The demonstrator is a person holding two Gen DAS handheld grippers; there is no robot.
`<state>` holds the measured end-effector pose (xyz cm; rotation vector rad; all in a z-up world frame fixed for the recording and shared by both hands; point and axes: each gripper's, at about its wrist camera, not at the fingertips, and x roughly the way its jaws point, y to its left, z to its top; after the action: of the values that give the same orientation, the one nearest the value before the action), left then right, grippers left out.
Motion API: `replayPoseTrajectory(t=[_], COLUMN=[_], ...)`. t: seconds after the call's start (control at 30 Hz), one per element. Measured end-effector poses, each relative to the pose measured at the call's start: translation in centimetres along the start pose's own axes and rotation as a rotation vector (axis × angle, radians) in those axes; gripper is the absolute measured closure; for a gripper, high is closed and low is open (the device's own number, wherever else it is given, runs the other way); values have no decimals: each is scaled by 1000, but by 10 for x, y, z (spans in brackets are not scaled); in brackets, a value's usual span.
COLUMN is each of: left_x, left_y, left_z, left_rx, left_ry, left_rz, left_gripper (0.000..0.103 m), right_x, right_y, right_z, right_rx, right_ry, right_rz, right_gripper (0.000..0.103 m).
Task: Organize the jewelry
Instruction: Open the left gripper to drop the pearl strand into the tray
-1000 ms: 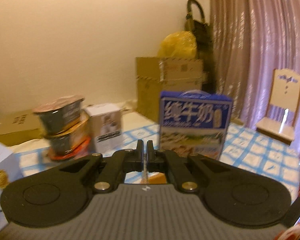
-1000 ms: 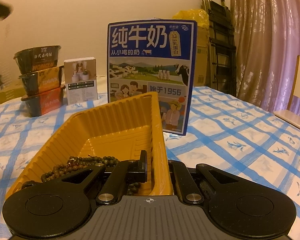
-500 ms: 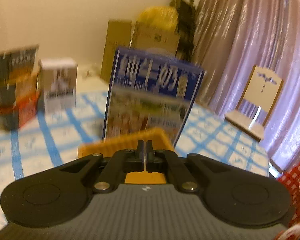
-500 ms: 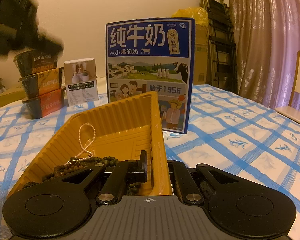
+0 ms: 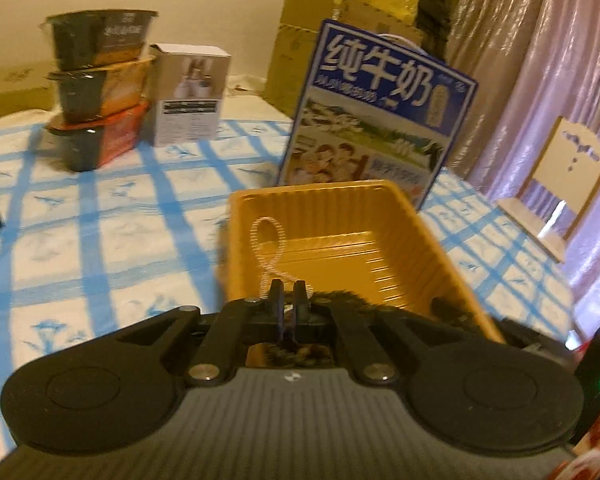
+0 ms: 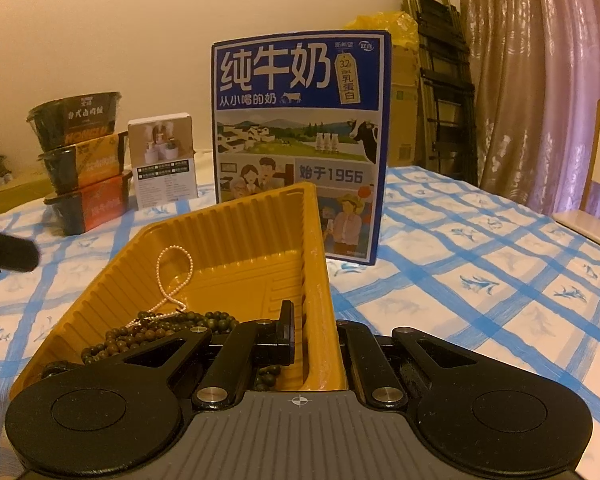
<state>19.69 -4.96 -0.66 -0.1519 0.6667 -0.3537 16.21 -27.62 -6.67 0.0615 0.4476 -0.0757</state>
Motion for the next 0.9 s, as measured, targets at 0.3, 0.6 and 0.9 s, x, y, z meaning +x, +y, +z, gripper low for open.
replayPoseTrajectory(t=[0.3, 0.6, 0.9], left_x=[-20, -41, -50], left_y=[35, 64, 79], left_z=[-10, -18, -29], left_rx=[-29, -69, -107], left_ry=[-11, -26, -23], left_rz=[103, 177, 219], left_gripper=[101, 101, 101], right_x=[5, 12, 26], right_y=[3, 16, 33], right_z=[3, 10, 12], right_rx=[-1, -23, -20], right_ry=[-4, -19, 3], right_rz=[19, 55, 116], right_gripper=[97, 97, 97])
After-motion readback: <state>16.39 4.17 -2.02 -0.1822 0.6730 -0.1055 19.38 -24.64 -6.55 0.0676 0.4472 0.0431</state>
